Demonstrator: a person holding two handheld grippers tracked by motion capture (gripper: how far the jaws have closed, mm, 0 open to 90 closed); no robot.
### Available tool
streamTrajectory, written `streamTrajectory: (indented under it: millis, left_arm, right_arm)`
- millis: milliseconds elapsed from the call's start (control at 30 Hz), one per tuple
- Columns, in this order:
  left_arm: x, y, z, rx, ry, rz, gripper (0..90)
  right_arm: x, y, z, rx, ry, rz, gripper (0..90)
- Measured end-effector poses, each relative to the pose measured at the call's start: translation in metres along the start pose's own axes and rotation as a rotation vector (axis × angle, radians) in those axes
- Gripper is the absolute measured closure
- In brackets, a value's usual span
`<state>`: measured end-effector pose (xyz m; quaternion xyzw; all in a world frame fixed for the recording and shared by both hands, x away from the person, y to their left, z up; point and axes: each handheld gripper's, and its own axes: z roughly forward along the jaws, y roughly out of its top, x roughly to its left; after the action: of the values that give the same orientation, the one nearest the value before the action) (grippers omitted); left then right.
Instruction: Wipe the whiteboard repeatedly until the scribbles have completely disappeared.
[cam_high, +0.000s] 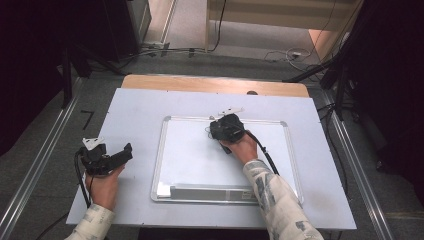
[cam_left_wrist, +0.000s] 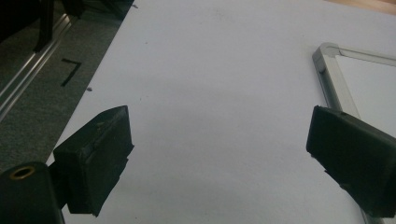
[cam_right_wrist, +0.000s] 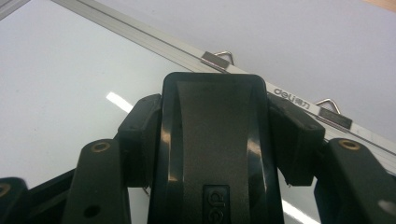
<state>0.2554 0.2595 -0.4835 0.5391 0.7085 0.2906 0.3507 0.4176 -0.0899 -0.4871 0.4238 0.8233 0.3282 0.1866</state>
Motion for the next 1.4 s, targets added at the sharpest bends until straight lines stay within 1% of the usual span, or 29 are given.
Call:
streamTrajectory:
  millis: [533,700,933,967,1233,1333,1400]
  left_arm:
    - [0.001,0.0,0.0,0.001,0.0,-0.004,7.3]
    - [0.001,0.0,-0.001,0.001,-0.001,-0.001,7.3]
    - [0.001,0.0,-0.001,0.0,-0.001,-0.001,7.3]
    - [0.001,0.0,-0.001,0.0,-0.001,-0.002,7.3]
    - [0.002,-0.001,0.0,-0.001,0.004,-0.005,7.3]
    - [0.003,-0.001,0.0,0.001,0.009,-0.007,7.3]
    - [0.003,-0.001,-0.001,0.0,0.007,-0.005,7.3]
  right_arm:
    - [0.023,0.011,0.011,-0.001,0.032,-0.033,38.6]
    - [0.027,0.013,0.012,-0.005,0.035,-0.042,38.6]
    - [0.037,0.015,0.014,-0.006,0.058,-0.062,38.5]
    - [0.037,0.015,0.014,-0.004,0.057,-0.066,38.5]
    - [0.034,0.014,0.013,-0.005,0.059,-0.05,38.4]
    - [0.029,0.012,0.011,-0.002,0.055,-0.053,38.4]
    - [0.025,0.011,0.01,-0.001,0.054,-0.043,38.4]
